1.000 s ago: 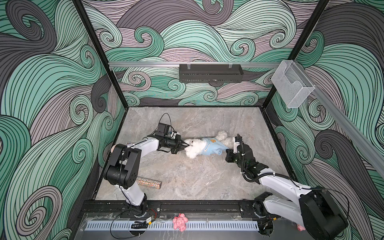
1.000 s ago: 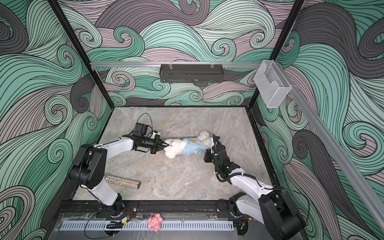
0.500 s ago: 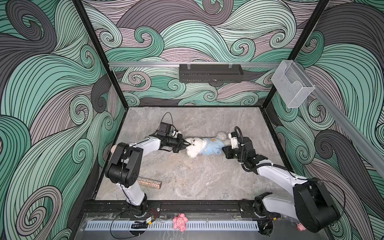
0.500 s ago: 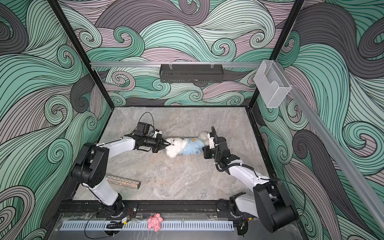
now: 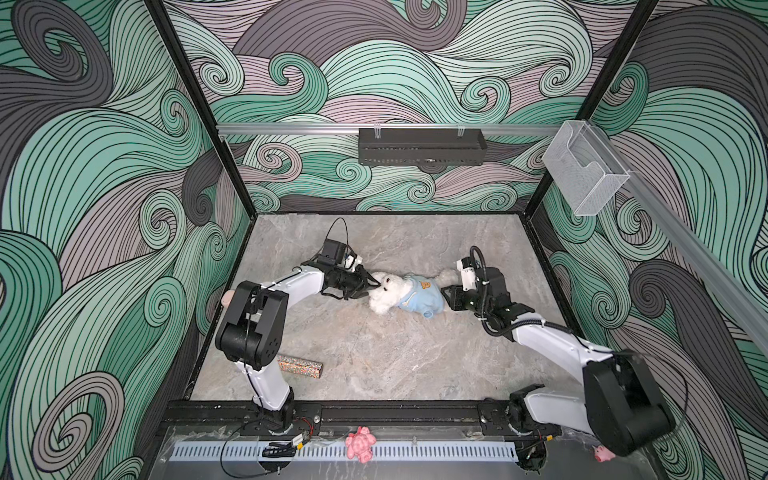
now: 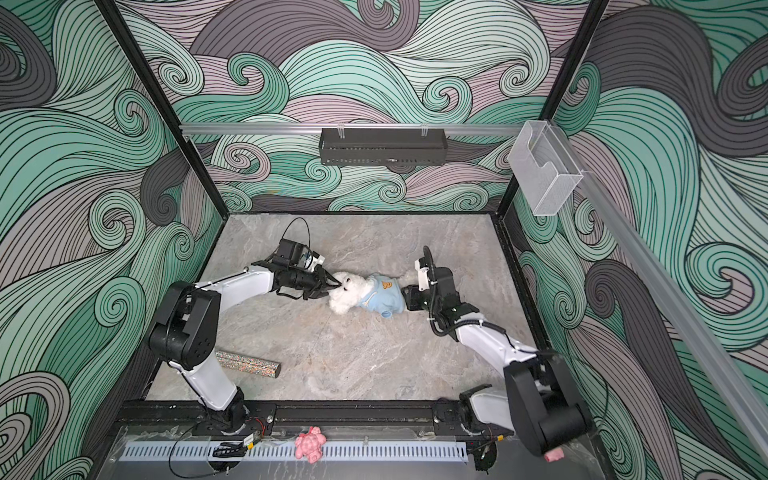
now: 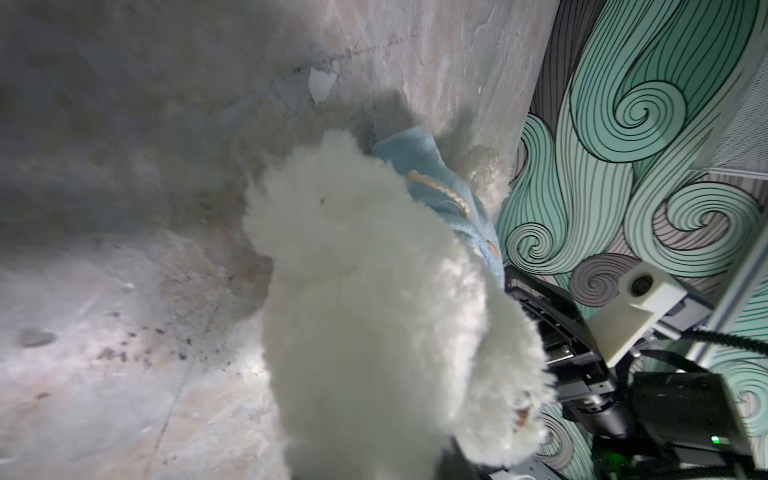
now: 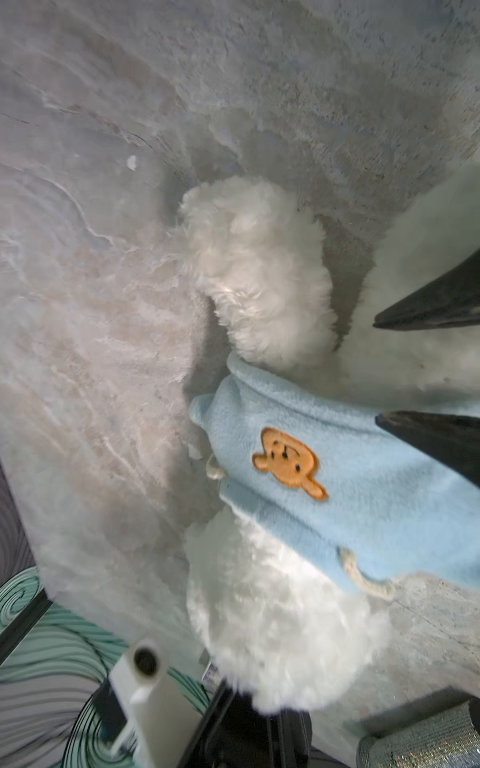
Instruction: Dress the teddy bear
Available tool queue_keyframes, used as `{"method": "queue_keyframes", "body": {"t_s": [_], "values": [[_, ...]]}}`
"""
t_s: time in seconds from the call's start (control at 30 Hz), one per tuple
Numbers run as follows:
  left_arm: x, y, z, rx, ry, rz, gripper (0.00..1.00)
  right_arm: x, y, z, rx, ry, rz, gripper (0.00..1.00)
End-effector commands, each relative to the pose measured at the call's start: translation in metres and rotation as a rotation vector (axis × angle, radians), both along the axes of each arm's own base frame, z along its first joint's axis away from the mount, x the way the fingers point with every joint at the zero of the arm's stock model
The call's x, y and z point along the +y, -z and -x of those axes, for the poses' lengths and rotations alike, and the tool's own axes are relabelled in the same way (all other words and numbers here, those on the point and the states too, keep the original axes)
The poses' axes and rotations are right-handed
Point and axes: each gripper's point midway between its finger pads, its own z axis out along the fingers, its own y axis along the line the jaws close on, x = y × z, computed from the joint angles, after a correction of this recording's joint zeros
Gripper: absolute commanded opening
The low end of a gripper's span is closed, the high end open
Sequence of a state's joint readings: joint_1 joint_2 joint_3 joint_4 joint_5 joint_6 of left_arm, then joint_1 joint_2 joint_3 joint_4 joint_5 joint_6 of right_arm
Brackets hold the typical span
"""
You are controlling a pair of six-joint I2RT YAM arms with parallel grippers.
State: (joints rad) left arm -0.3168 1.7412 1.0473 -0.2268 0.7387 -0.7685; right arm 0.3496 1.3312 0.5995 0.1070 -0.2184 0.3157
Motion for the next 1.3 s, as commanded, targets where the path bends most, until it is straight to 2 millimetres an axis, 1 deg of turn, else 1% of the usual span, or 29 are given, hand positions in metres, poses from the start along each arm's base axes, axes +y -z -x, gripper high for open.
{"method": "queue_keyframes", "body": {"t_s": [0.0,0.07,0.13,0.17,0.2,0.23,0.3,0.33,0.37,0.47,0.57,0.67,0.73,0.83,0.9,0.97,1.03,1.1,1.17,1.27], "values": [[0.020,-0.002,-0.014,-0.080,-0.052,-0.135,0.43,0.008,0.012,0.005,0.058,-0.019,-0.031,0.29],[0.031,-0.008,-0.018,-0.115,-0.088,-0.172,0.52,0.019,0.019,0.017,0.077,-0.059,-0.082,0.27],[0.036,-0.018,-0.021,-0.164,-0.118,-0.175,0.62,0.033,0.023,0.032,0.084,-0.114,-0.110,0.27],[0.038,-0.022,-0.020,-0.180,-0.127,-0.178,0.66,0.040,0.024,0.040,0.083,-0.145,-0.118,0.27],[0.039,-0.027,-0.017,-0.197,-0.126,-0.178,0.68,0.048,0.023,0.048,0.076,-0.178,-0.129,0.27],[0.040,-0.031,-0.016,-0.215,-0.121,-0.179,0.74,0.054,0.022,0.053,0.068,-0.205,-0.140,0.27],[0.042,-0.034,-0.010,-0.235,-0.118,-0.207,0.85,0.067,0.018,0.064,0.049,-0.256,-0.170,0.27],[0.044,-0.035,-0.006,-0.251,-0.111,-0.232,0.87,0.070,0.016,0.068,0.039,-0.274,-0.179,0.28],[0.045,-0.035,-0.003,-0.258,-0.104,-0.259,0.88,0.070,0.015,0.070,0.030,-0.278,-0.175,0.28],[0.050,-0.033,0.003,-0.285,-0.083,-0.365,0.88,0.053,0.015,0.064,-0.001,-0.207,-0.102,0.30],[0.046,-0.038,0.003,-0.331,-0.044,-0.436,0.88,0.043,-0.003,0.059,-0.068,-0.168,-0.079,0.35],[0.031,-0.039,0.002,-0.351,0.012,-0.469,0.88,0.041,-0.023,0.055,-0.124,-0.151,-0.098,0.37],[0.016,-0.037,0.000,-0.354,0.046,-0.472,0.88,0.042,-0.033,0.050,-0.145,-0.140,-0.113,0.39],[0.004,-0.030,-0.005,-0.356,0.071,-0.498,0.88,0.046,-0.040,0.041,-0.147,-0.127,-0.119,0.40],[0.003,-0.020,-0.007,-0.334,0.080,-0.528,0.88,0.051,-0.040,0.036,-0.128,-0.129,-0.126,0.41],[0.004,-0.008,-0.004,-0.306,0.090,-0.557,0.87,0.058,-0.040,0.034,-0.108,-0.146,-0.137,0.40],[0.003,-0.001,0.000,-0.293,0.096,-0.559,0.86,0.063,-0.036,0.036,-0.080,-0.169,-0.135,0.40],[0.004,0.001,0.003,-0.292,0.093,-0.555,0.86,0.064,-0.030,0.041,-0.058,-0.188,-0.120,0.40],[0.007,-0.007,0.004,-0.317,0.082,-0.555,0.86,0.063,-0.024,0.050,-0.039,-0.213,-0.104,0.41],[0.018,-0.030,0.003,-0.409,0.038,-0.571,0.86,0.061,-0.017,0.063,-0.011,-0.238,-0.070,0.42]]}}
